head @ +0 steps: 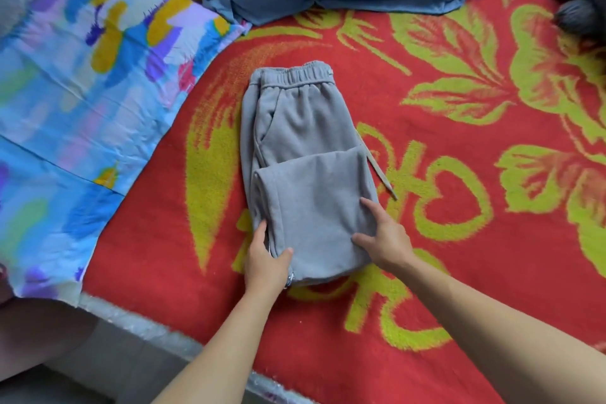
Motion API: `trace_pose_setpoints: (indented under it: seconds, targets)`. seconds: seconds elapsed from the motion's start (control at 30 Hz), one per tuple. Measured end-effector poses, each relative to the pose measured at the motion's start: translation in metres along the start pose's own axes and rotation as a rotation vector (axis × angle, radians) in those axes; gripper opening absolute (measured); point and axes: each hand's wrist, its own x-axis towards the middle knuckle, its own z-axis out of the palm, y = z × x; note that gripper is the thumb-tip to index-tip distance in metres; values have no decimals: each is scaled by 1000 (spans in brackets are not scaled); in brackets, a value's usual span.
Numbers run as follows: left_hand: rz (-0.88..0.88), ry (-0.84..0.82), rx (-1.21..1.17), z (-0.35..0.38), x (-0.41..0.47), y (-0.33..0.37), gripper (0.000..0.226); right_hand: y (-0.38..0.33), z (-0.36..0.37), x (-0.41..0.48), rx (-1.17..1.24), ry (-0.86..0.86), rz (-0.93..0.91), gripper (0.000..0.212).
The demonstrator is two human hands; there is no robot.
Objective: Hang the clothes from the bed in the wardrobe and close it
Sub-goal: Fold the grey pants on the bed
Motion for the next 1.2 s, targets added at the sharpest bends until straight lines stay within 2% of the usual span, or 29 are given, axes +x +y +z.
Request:
trace_pose_setpoints:
  seconds: [0.07,0.2,0.27,0.3,0.4,0.47,0.57,0.67,0.73,0.8,0.87,0.93,1.0,1.1,1.13,1.2]
  targets:
    - [-75,-76,33,-12,-12,9,70,-3,-14,-13,0,-74,45,76]
    - [-292,-373,181,-47,-42,15,69,-2,-41,-63,5,-313,145,77]
    - [-313,-450,199,-65,-52,26,43,-7,-53,-87,78,-417,197,68]
    - [-287,-434,190,-73,-50,35,30,-13,-61,-92,136,-443,211,60]
    - [-201,-320,167,-92,-19,76,14,-46,-91,-67,357,-428,290,26]
    - [-249,-337,128,-99,7,116,9,-76,-108,-34,502,-397,365,14]
    - [-335,-336,28,-97,55,162,28,-116,-127,20,654,-346,417,29]
    - [-269,-186,-60,-87,102,175,49,-137,-126,52,672,-313,421,43]
    - [-54,-17,170,-79,128,164,61,-140,-118,67,529,-203,316,45]
    - [239,45,454,-73,142,152,65,-135,-107,80,134,-23,98,59]
    - [451,-8,637,-67,154,146,77,-127,-96,95,-403,130,-146,81]
    - [546,-97,768,-60,172,148,95,-126,-87,113,-665,163,-346,99]
    - [590,-231,868,-51,194,151,114,-128,-83,135,-706,82,-428,113]
    - [546,-478,917,-36,219,148,134,-132,-71,161,-662,-115,-362,125]
    - [541,-507,920,-33,221,146,135,-132,-65,165,-654,-148,-345,121]
    - [554,-480,879,-30,218,141,126,-132,-58,162,-628,-121,-335,100]
